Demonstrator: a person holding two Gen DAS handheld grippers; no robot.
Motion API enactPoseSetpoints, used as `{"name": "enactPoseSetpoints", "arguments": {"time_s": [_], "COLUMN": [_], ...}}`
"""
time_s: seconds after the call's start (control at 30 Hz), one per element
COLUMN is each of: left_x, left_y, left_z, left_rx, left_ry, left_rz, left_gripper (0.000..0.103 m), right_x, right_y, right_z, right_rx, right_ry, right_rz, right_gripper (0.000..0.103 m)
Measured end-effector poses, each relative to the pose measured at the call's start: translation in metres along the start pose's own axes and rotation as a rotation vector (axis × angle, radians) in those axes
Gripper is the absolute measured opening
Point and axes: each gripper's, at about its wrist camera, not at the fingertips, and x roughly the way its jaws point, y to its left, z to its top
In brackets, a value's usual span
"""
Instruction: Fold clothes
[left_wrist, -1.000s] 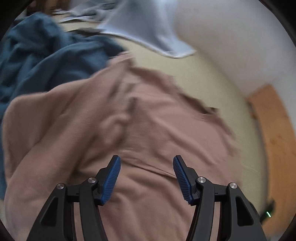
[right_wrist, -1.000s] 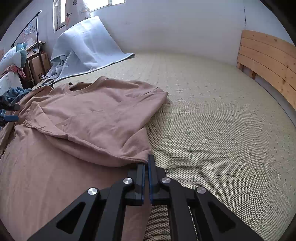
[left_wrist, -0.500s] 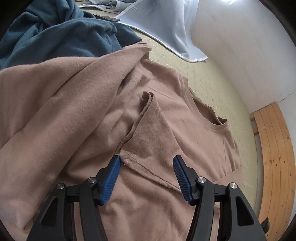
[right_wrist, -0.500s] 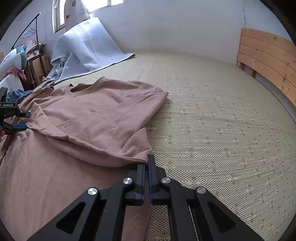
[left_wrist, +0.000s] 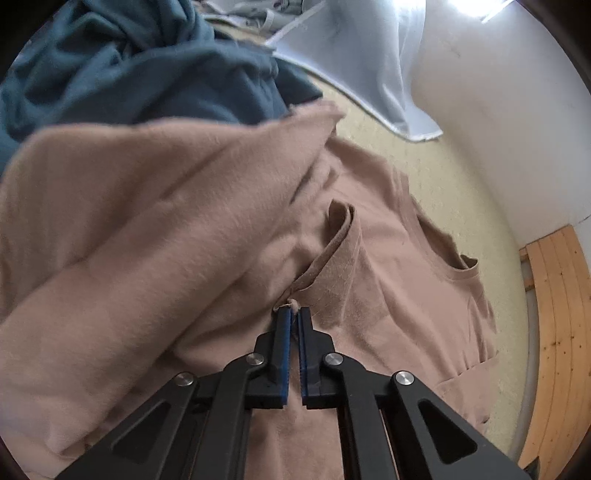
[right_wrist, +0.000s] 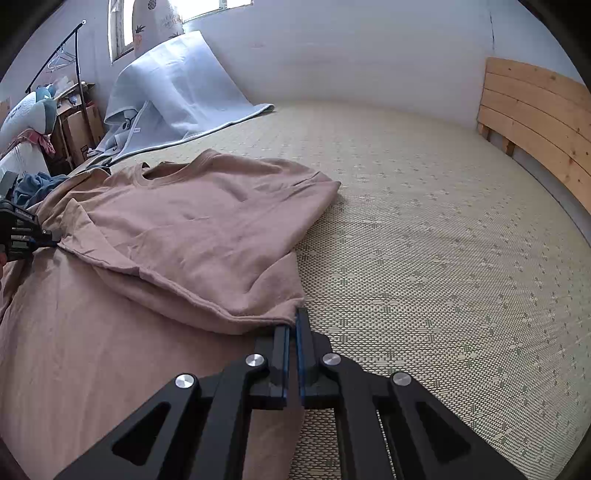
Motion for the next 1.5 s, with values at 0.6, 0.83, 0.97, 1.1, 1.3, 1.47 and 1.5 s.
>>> {"name": "enactPoseSetpoints", "arguments": {"time_s": [0.6, 0.83, 0.97, 1.1, 1.3, 1.47, 1.5], "left_x": [-0.068, -0.078, -0.075, -0.072, -0.066, -0.061, -0.060], "left_y": [0.050, 0.053, 0.060, 0.060, 0.059, 0.062, 0.063], "left_z": [-0.052, -0.062, -0.063, -0.069, -0.073, -0.073, -0.072], "left_rx": [0.028, 0.058, 0.046, 0.063, 0.069, 0.064, 0.062], "left_ry": [-0.035, -0.067, -0.067, -0.077, -0.058, -0.046, -0.045], "left_rz": [-0.050, -0.048, -0.069, -0.081, -0.110, -0.121, -0.123], "left_gripper": [0.002, 0.002, 0.002, 0.002, 0.002, 0.002, 0.002], "right_x": [-0.013, -0.035, -0.069, -0.061, 0.009, 0.064, 0.070], "right_y": [0.013, 0.019, 0.012, 0.029, 0.086, 0.120, 0.123], "right_z": [-0.002, -0.005, 0.021, 0.054, 0.092, 0.096, 0.095], "right_rx": [-0.234, -0.404, -0.288, -0.175, -0.171, -0.243, -0.248], "right_ry": [0.098, 0.214, 0.109, 0.055, 0.150, 0.245, 0.258], "right_rz": [0.031, 0.034, 0.071, 0.139, 0.155, 0.103, 0.102], "right_gripper": [0.002, 0.011, 0.045, 0.047, 0.046, 0.044, 0.042]}}
